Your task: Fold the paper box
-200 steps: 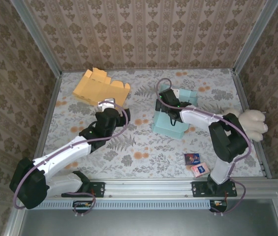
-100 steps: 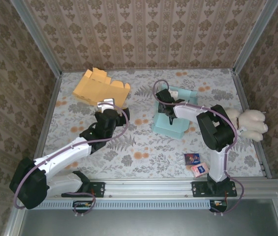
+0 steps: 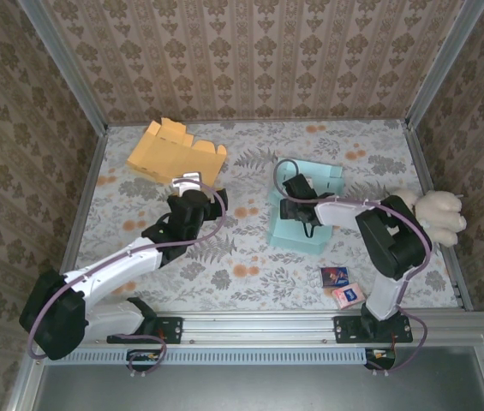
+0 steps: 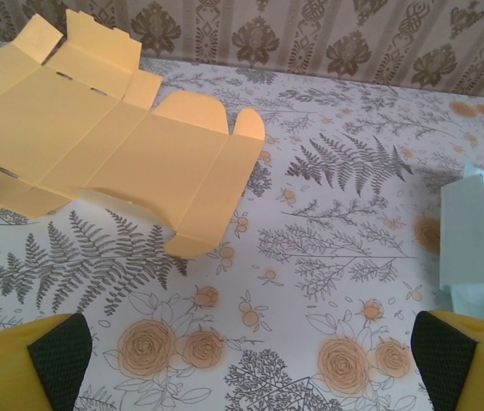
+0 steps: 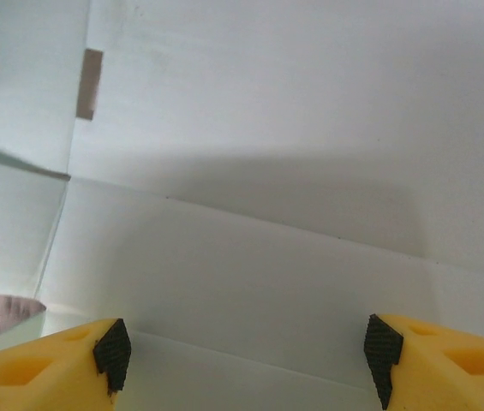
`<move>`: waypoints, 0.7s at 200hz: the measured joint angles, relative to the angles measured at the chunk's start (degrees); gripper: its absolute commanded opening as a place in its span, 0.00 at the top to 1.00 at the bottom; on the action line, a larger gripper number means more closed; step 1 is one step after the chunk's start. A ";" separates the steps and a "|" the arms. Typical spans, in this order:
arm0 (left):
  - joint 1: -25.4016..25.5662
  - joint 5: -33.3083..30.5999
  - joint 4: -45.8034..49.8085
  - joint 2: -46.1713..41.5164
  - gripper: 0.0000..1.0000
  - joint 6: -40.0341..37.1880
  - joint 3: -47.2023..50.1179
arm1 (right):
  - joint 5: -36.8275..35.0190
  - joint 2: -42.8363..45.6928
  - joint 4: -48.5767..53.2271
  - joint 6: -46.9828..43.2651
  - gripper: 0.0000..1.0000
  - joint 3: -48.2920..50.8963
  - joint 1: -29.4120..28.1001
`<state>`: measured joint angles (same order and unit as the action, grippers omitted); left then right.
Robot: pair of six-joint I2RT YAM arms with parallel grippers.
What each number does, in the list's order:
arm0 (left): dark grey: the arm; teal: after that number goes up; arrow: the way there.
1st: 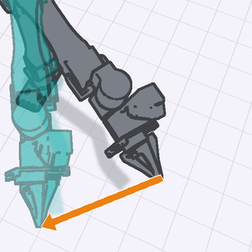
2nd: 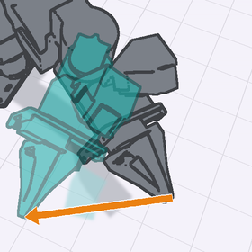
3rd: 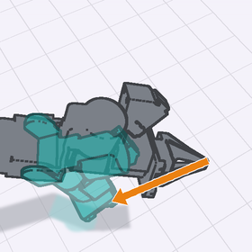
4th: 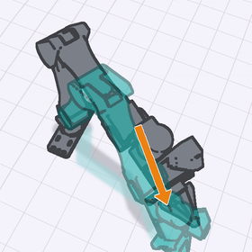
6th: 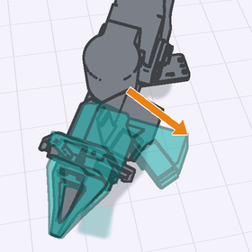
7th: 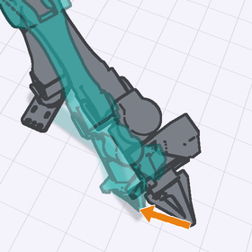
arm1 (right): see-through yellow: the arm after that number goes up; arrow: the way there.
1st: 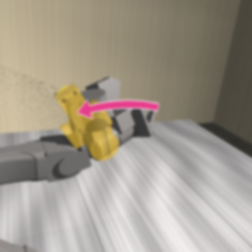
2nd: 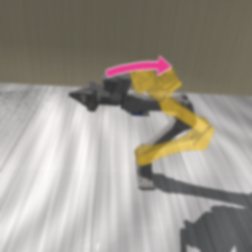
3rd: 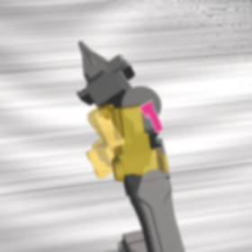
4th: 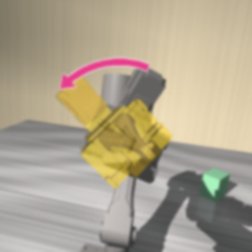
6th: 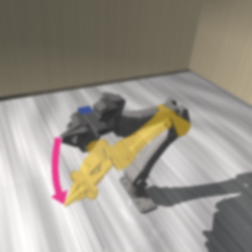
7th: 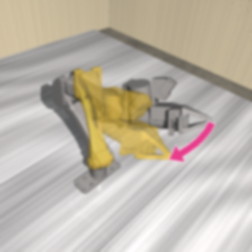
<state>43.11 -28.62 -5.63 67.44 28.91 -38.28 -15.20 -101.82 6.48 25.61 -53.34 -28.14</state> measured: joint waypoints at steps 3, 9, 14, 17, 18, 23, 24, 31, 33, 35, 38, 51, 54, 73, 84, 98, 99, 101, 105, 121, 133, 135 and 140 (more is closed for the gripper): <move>0.00 0.20 0.00 0.00 0.00 0.02 0.00 | 0.04 0.39 -0.11 -0.15 0.24 0.55 -0.26; 0.02 0.55 0.02 0.00 0.00 0.17 0.00 | 0.17 1.31 -0.11 -0.22 0.24 1.55 -0.96; 0.04 0.83 0.07 0.00 0.00 0.28 0.00 | 0.31 2.10 -0.07 -0.26 0.24 2.36 -1.62; 0.04 1.05 0.09 0.00 0.00 0.39 0.00 | 0.39 2.47 -0.04 -0.35 0.24 2.80 -1.99; 0.04 1.09 0.09 0.00 0.00 0.44 0.00 | 0.46 2.56 -0.04 -0.33 0.24 2.89 -2.08; 0.09 1.42 0.22 0.00 0.00 0.59 -0.02 | 0.57 3.32 0.00 -0.35 0.24 3.61 -2.86; 0.11 1.46 0.24 0.00 0.00 0.63 -0.02 | 0.70 3.50 0.02 -0.35 0.24 3.80 -3.04; 0.20 1.84 0.33 0.00 0.00 0.90 -0.02 | 0.87 4.48 0.17 -0.37 0.24 4.68 -4.11; 0.26 1.88 0.39 0.00 0.00 0.98 -0.02 | 0.98 4.92 0.28 -0.35 0.24 4.96 -4.52; 0.31 1.95 0.42 0.00 0.00 1.07 -0.04 | 0.94 5.29 0.33 -0.35 0.23 5.25 -4.94; 0.35 2.08 0.44 0.00 0.00 1.11 -0.04 | 1.07 5.75 0.52 -0.35 0.23 5.60 -5.40; 0.70 2.73 0.66 0.00 0.00 1.55 -0.04 | 1.14 8.33 1.40 -0.31 0.23 6.80 -7.80; 0.79 2.91 0.79 0.00 0.00 1.66 -0.04 | 1.09 9.14 1.64 -0.28 0.23 6.99 -8.33; 1.51 3.54 1.49 0.11 0.00 2.40 -0.04 | -0.02 15.41 3.19 0.09 0.21 8.00 -11.67; 2.08 3.89 1.88 0.44 0.00 2.62 -0.15 | -1.66 20.13 3.98 0.33 0.20 8.46 -13.40; 2.75 4.42 2.62 1.42 0.00 2.62 -0.81 | -4.39 26.84 5.01 1.29 0.19 9.11 -14.73; 2.82 4.50 2.64 1.55 0.00 2.62 -0.90 | -4.70 27.61 5.18 1.38 0.19 9.18 -14.82; 2.93 4.63 2.73 1.79 0.00 2.62 -1.05 | -5.31 28.76 5.33 1.62 0.19 9.31 -14.88; 3.08 4.72 3.04 2.27 0.00 2.62 -1.49 | -6.08 30.38 5.55 1.84 0.18 9.57 -15.06; 3.80 5.44 3.67 4.98 0.00 2.60 -3.91 | -10.69 38.36 7.06 3.43 0.15 11.08 -15.21; 4.33 6.01 4.15 7.56 0.00 2.56 -6.51 | -14.10 43.06 8.55 4.46 0.13 12.33 -15.21; 4.42 6.12 4.22 7.98 0.01 2.56 -6.91 | -14.71 43.95 8.85 4.81 0.13 12.55 -15.21; 4.63 6.29 4.48 9.25 0.01 2.54 -8.28 | -16.15 45.79 9.66 5.18 0.11 13.16 -15.21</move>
<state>47.75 -22.33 -1.15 76.69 31.44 -46.57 -31.35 -56.03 16.14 30.79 -40.18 -43.35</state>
